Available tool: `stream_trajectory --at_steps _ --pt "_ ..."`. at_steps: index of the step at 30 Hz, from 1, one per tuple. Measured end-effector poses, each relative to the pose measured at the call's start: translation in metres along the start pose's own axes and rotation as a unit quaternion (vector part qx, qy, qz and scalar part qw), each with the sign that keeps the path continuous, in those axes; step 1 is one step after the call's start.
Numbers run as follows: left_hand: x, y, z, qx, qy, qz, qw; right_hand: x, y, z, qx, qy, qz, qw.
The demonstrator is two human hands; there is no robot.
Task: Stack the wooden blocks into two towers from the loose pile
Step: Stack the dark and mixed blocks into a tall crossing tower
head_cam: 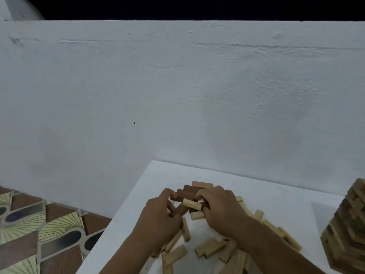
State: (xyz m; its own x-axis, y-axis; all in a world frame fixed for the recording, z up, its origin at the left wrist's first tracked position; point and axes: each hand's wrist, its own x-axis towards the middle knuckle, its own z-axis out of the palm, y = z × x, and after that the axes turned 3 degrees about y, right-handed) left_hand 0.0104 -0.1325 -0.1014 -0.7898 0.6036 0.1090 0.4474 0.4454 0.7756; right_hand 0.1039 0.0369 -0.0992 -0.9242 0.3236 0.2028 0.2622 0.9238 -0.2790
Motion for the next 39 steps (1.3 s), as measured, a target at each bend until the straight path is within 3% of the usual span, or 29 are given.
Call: stream_trajectory --at_steps 5,11,16,24,30,39 --pt "-0.001 -0.002 -0.003 -0.146 0.086 -0.038 0.985 0.01 0.004 -0.004 0.022 -0.047 0.017 0.999" --pt "0.0 -0.006 -0.008 -0.281 0.118 -0.085 0.949 0.017 0.006 -0.007 0.055 -0.072 0.019 0.996" --pt "0.003 -0.014 -0.007 -0.296 0.107 -0.084 0.946 0.024 -0.001 -0.011 0.079 -0.07 0.013 0.994" --pt "0.001 -0.018 -0.006 -0.285 0.114 -0.065 0.949 0.034 -0.03 0.007 0.145 0.043 -0.003 0.988" --pt "-0.003 -0.012 -0.005 -0.256 0.132 -0.041 0.957 0.03 -0.026 0.022 0.144 0.038 0.01 0.989" --pt "-0.012 0.005 -0.002 -0.153 0.105 0.071 0.98 -0.047 -0.016 -0.023 0.213 0.13 0.073 0.966"
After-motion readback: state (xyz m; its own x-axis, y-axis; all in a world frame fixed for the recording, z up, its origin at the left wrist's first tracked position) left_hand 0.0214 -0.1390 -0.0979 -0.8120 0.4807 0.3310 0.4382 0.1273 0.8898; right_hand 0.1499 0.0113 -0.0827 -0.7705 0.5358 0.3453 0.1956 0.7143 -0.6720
